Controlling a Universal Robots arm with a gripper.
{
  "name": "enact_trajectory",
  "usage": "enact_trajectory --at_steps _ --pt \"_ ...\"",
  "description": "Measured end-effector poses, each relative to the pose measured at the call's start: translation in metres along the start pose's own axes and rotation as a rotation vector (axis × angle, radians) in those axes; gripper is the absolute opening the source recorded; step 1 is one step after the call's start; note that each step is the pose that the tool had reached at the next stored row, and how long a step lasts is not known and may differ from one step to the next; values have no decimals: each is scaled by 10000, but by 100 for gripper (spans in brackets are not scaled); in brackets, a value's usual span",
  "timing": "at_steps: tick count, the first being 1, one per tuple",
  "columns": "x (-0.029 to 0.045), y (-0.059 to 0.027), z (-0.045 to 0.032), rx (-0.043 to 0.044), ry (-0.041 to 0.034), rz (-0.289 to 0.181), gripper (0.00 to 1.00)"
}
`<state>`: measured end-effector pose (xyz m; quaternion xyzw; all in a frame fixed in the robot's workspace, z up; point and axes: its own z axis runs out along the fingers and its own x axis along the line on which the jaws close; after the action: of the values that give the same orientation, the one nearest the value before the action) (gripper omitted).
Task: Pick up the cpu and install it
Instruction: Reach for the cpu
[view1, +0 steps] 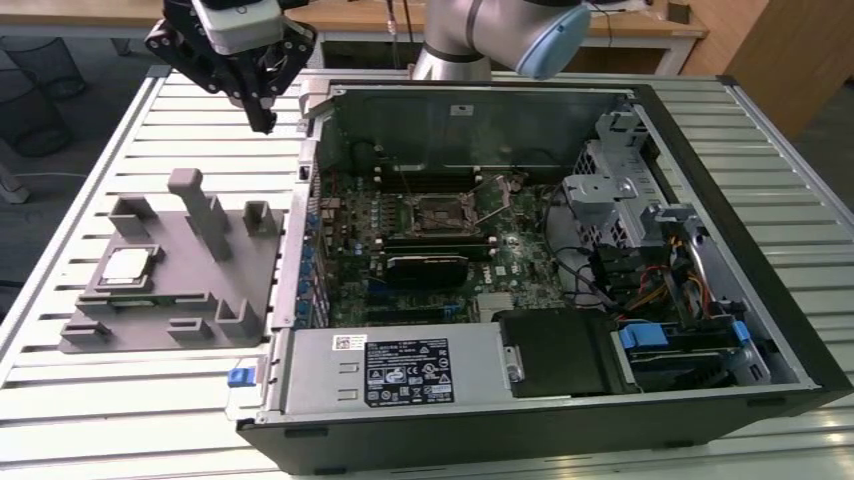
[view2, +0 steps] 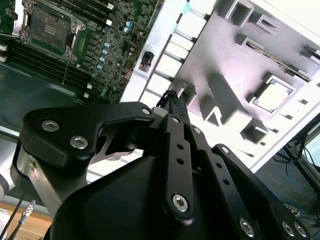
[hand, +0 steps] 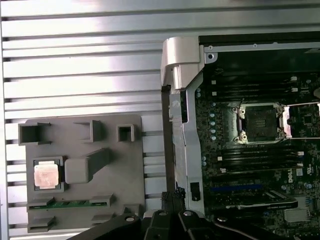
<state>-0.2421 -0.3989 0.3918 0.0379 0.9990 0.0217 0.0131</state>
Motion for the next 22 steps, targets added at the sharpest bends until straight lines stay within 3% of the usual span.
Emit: enact_trajectory --at_steps 22 --pt "296 -22 -5 1 0 0 11"
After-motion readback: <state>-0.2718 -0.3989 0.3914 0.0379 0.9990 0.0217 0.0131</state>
